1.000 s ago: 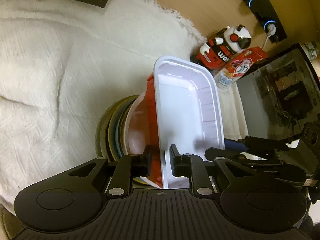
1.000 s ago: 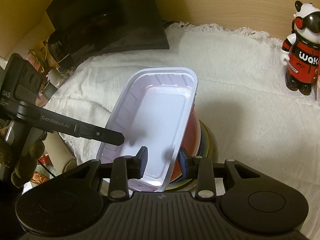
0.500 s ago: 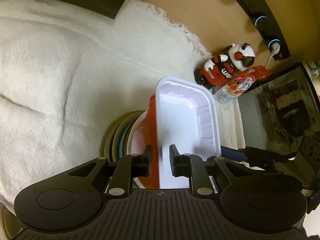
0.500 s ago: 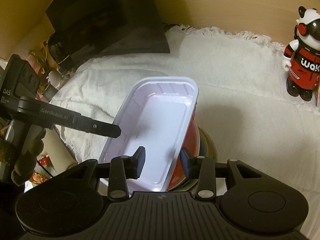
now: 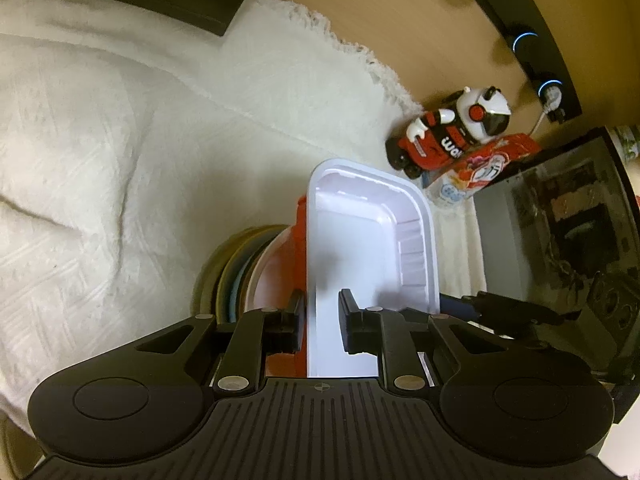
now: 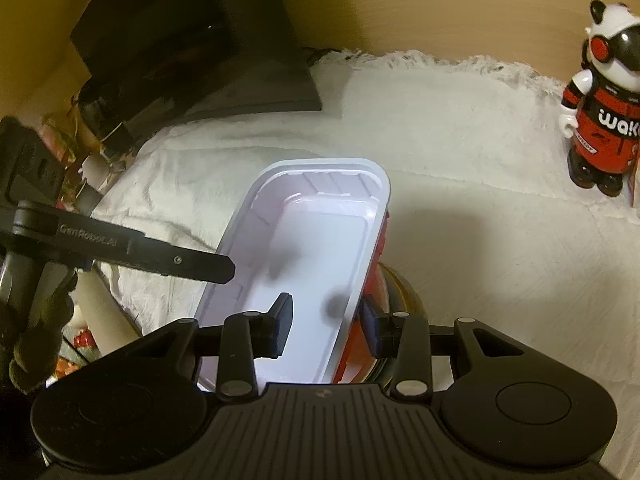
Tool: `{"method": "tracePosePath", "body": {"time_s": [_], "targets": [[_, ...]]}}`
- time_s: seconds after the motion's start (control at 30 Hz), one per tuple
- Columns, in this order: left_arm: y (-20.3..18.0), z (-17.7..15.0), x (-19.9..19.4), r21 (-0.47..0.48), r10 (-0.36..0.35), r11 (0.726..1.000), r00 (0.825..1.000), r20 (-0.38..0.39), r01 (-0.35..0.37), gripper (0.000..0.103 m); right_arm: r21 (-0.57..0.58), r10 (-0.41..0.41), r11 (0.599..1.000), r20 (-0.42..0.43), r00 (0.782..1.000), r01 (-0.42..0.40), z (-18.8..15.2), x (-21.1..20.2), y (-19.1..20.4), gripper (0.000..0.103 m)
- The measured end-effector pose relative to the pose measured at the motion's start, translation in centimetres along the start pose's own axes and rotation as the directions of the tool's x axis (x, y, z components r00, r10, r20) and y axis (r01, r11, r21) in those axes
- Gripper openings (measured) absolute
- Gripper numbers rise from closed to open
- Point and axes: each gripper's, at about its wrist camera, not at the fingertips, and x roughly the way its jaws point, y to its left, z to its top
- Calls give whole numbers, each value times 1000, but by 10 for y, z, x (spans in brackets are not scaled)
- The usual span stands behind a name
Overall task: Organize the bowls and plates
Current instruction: 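Lower the tray onto the top bowl and hold it level with the right gripper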
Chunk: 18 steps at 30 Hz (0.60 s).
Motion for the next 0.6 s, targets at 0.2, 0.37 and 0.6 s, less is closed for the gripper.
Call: {"method": "tracePosePath", "body": {"time_s": [0.2, 0.37, 0.6], "targets": [[0, -10, -8, 27, 10, 1000, 1000, -15, -9, 19, -22, 31, 999, -17, 999, -32, -3, -4, 6, 37], [-5, -15, -4, 61, 70, 996, 997, -11, -69, 19, -39, 33, 999, -33, 999, -34, -5, -2, 5, 37], [-8, -16, -5, 72, 74, 995, 997, -4, -73, 19, -32, 26, 999, -20, 999, -27, -4, -5, 1, 37]]}}
